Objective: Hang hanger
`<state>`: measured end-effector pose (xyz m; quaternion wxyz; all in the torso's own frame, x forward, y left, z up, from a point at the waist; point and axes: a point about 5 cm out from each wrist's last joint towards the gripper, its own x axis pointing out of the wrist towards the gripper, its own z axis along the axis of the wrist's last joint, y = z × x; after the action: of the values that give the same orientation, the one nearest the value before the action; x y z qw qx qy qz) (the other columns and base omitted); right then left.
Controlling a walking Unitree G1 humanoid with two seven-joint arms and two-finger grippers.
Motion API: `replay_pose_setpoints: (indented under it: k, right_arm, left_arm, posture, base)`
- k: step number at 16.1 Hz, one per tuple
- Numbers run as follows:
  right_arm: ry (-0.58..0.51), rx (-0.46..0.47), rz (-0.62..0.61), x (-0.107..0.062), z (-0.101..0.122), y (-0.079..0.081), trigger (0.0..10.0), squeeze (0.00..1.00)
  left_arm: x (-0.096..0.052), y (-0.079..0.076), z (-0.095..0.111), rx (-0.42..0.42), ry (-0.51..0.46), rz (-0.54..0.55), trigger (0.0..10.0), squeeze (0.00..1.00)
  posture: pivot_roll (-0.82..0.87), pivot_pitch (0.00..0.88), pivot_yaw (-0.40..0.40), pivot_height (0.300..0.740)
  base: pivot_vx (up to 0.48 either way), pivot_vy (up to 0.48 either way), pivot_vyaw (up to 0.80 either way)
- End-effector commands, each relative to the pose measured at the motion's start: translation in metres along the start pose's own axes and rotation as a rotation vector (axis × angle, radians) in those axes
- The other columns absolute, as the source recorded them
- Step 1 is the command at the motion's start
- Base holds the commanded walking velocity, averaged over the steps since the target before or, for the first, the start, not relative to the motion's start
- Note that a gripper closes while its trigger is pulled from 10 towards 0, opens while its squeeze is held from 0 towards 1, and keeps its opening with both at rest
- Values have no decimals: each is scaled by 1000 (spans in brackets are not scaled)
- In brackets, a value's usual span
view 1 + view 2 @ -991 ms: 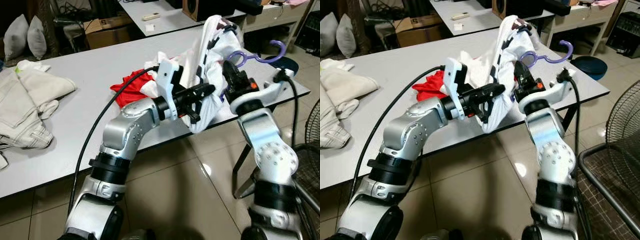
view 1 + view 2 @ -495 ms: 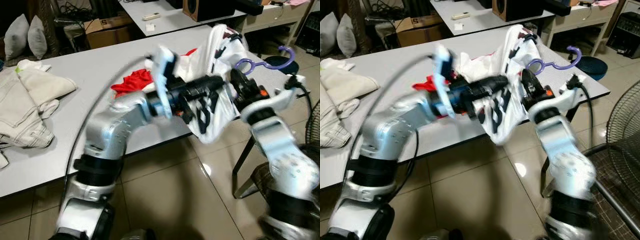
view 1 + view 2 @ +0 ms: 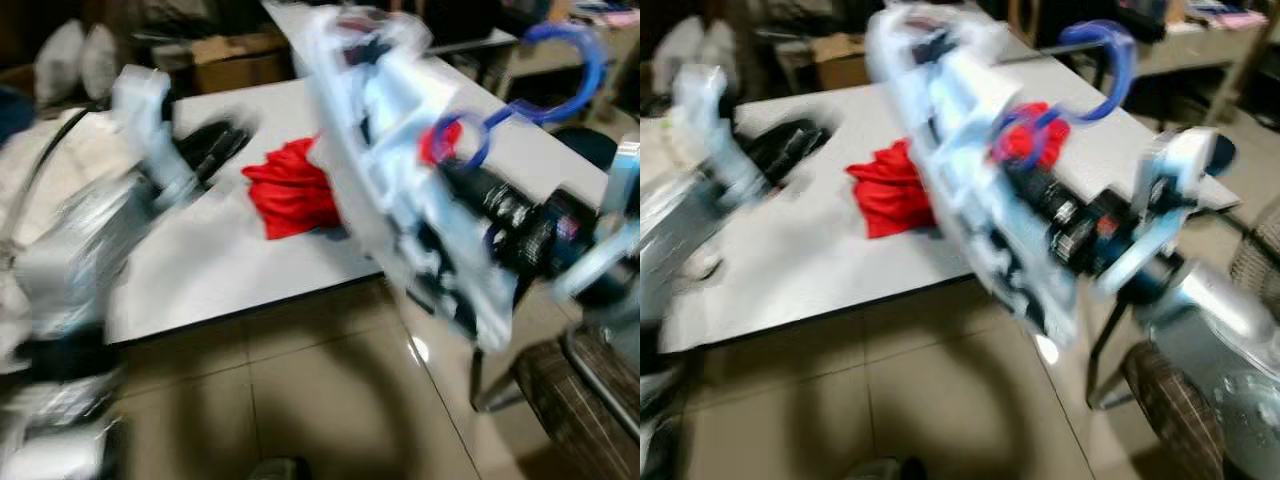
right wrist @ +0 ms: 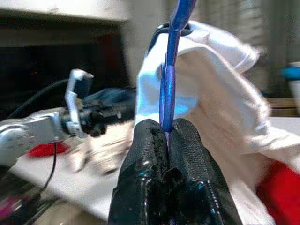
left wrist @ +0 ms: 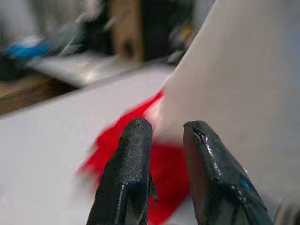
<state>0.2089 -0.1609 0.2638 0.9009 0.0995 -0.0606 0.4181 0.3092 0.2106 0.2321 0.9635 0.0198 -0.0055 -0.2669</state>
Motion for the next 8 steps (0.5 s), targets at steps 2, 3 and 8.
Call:
replay_pose_setpoints:
  k: [2, 3, 8]
  right_arm:
    - [30, 28, 139, 0, -3, 15, 10000, 0]
    - [50, 50, 184, 0, -8, 20, 10000, 0]
    - [85, 198, 348, 7, -29, 38, 10000, 0]
  left_arm:
    - [-21, -4, -3, 79, 52, -19, 10000, 0]
    - [-31, -3, -6, 96, 73, -2, 10000, 0]
    - [-65, -14, -14, 94, 164, -7, 10000, 0]
  posture:
    - [-27, 0, 66, 740]
    - [-4, 0, 52, 740]
    - [98, 0, -14, 740]
  base:
    - [0, 0, 800]
    - [0, 0, 800]
    - [0, 0, 800]
